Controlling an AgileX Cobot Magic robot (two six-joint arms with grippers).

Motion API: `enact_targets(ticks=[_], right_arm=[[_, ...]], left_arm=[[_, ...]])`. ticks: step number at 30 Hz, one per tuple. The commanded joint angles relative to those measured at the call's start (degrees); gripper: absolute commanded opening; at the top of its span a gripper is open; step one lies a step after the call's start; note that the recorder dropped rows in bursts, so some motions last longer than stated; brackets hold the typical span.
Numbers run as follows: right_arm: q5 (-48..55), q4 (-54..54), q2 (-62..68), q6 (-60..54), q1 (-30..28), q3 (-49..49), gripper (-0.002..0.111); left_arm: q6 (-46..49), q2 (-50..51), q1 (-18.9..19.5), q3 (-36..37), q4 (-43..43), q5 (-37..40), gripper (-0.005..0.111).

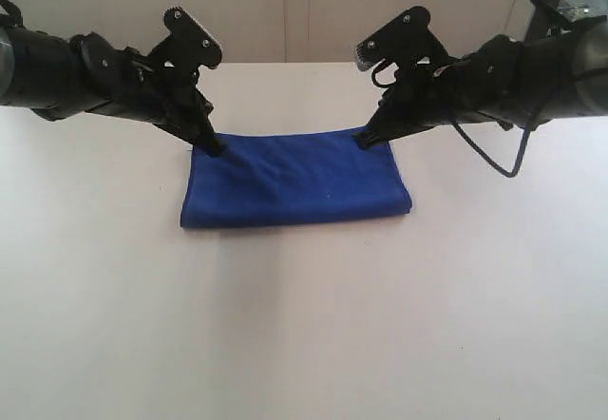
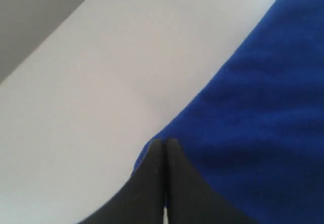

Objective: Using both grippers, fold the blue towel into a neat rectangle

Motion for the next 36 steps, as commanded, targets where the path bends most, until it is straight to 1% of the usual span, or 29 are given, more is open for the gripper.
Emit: enact_targets(ticks=[1,4,10,13,16,18,19,20,22,25,28,31,36], right_arm=[[3.2,0.3,2.5,4.9,-0.8,-4.2,0.0],[8.5,0.7,5.4,5.1,-0.8,-8.3,0.0],[19.1,1.9,12.5,5.1,-0.8,-18.5,0.0],[22.8,3.8,15.3,4.1,-0.8,-22.2,0.0],[26.2,11.9,17.8,-2.6,-0.8,-25.2,0.0],[28.7,20.5,19.9,-9.8,-0.8,-27.7,0.0],[29.2,22.1,20.5,-10.9,-0.8,-28.4,0.0],[29.4,23.1,21.8,-11.4,-0.8,-29.5,0.0],[29.5,23.2,23.3,-11.4,-0.8,-30.4,0.0],[30.1,23.2,25.6,-11.4,-0.8,-31.6,0.0],[30.4,23.6,27.6,-11.5,-0.8,-33.0,0.0],[30.0,23.8,27.8,-11.6,-0.8,-33.0,0.0],[29.2,23.8,27.8,-11.6,-0.8,-32.9,0.0]], left_arm=[[-6.5,1.6,1.0,-3.4,-1.2,5.7,0.0],[-8.7,2.9,1.4,-4.9,-1.2,8.7,0.0],[-12.0,5.0,1.4,-5.0,-1.3,10.5,0.0],[-13.6,5.2,1.4,-5.0,-1.5,11.9,0.0],[-14.6,5.2,1.7,-5.1,-1.5,13.5,0.0],[-16.5,5.2,2.6,-5.1,-1.5,15.3,0.0],[-16.7,5.2,2.7,-5.1,-1.5,16.2,0.0],[-16.9,5.2,3.3,-5.1,-1.5,18.7,0.0],[-16.9,5.2,3.6,-5.1,-1.6,20.3,0.0],[-16.9,5.2,3.7,-5.1,-1.6,20.6,0.0],[-16.7,6.3,3.7,-5.1,-1.6,23.1,0.0],[-16.3,7.5,3.7,-5.1,-1.6,23.3,0.0],[-16.2,8.1,3.9,-5.2,0.3,26.0,0.0]])
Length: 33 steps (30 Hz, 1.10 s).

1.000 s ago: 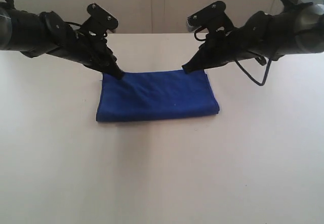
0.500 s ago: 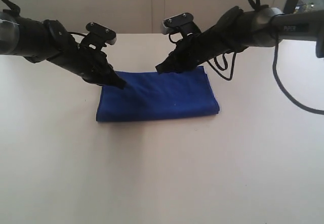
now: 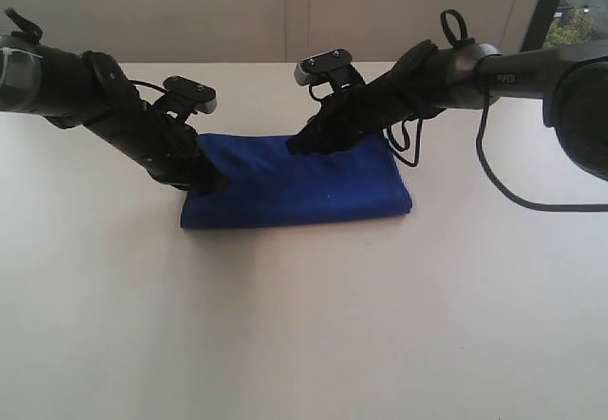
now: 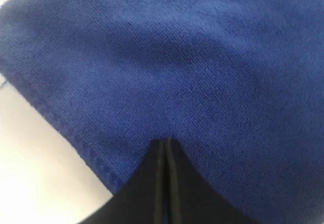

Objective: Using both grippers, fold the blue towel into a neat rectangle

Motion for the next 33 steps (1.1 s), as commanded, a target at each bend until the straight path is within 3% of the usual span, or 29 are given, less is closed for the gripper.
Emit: enact_targets(ticks=[1,17,25,30,33], right_arm=[[-0.7,0.6,-0.1,-0.7,-0.5,-0.2,0.0],[-3.3,-0.2,1.8,-0.3,-0.5,-0.2,0.0],[-5.0,-0.2,-3.3,0.0,-1.0,-0.1,0.0],[-3.8,-3.4,-7.4,6.9,-2.7,0.7,0.0],[-2.3,-10.8,-9.2,13.3,-4.4,3.0,0.0]], left_arm=[[0.2,0.0,0.5,-0.5,1.0,2.9,0.0],[0.2,0.0,1.1,-1.2,3.3,5.9,0.0],[1.9,-2.0,1.1,-2.0,3.3,1.1,0.0],[0.0,-4.9,1.7,-3.1,3.3,-2.0,0.0],[-0.7,-5.5,3.6,-3.1,3.4,-0.2,0.0]])
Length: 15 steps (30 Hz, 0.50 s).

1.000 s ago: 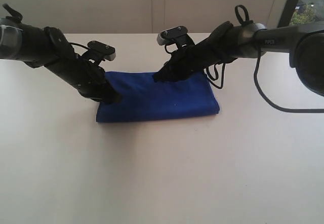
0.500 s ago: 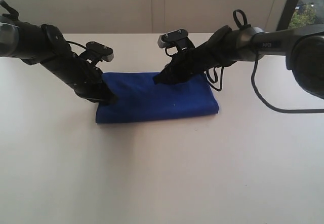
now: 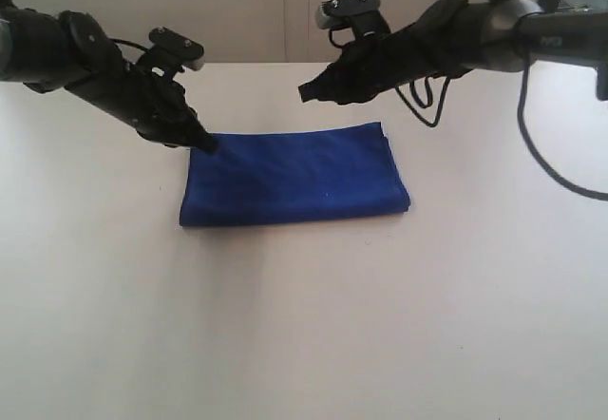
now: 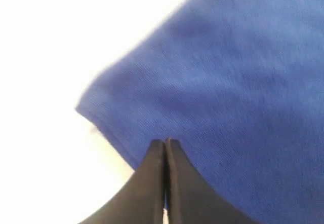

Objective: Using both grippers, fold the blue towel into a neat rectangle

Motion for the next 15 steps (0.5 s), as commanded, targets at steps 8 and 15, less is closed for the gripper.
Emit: enact_targets(ticks=[8,15], right_arm=[[0.0,-22.6,-7.3,20.6,-3.6,14.4,0.0],[-1.7,-29.6,-12.0,26.4,-3.5,21.2,0.0]], left_arm=[[-3.6,0.2,6.1,-0.1,-0.9,9.7,0.0],[-3.6,3.7,6.1,-0.1,-2.0,9.0,0.0]])
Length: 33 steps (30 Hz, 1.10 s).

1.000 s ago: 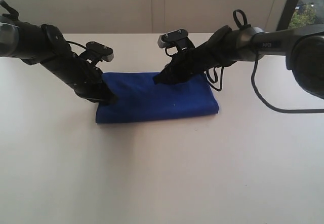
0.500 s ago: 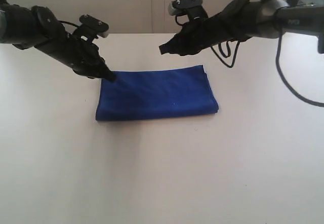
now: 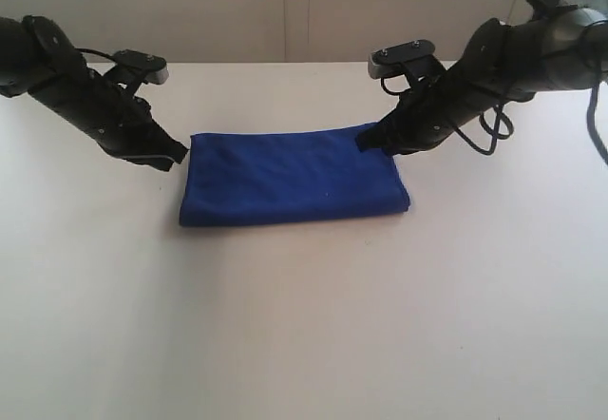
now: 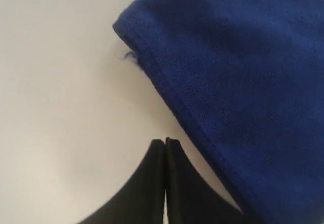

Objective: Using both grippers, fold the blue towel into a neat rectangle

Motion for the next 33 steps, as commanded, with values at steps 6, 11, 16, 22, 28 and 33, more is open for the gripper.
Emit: enact_targets(ticks=[6,11,16,22,28,33], right_arm=[[0.3,-18.8,-2.8,18.5,0.2,4.3,0.0],[2.7,-19.8,-2.6,19.4,0.6,4.3,0.0],[5.2,-19.8,-1.6,19.1,1.5,4.3,0.0],[5.9,-20.0,-1.6,19.1,2.7,4.3,0.0],[7.7,-20.0,-1.6,19.1,2.7,4.3,0.0],[8.1,-20.0,-1.6,19.1,2.7,4.3,0.0]], left_arm=[[-0.5,3.8,0.0,0.0,-2.2,-0.4,0.0],[-0.5,4.1,0.0,-0.1,-3.4,-1.0,0.0],[-0.4,4.1,0.0,-0.1,-4.6,-2.5,0.0],[-0.1,4.3,0.0,-0.1,-5.8,-4.2,0.0],[0.7,5.1,0.0,-0.3,-7.8,-5.5,0.0],[4.7,6.5,-0.6,-2.1,-12.0,-4.4,0.0]])
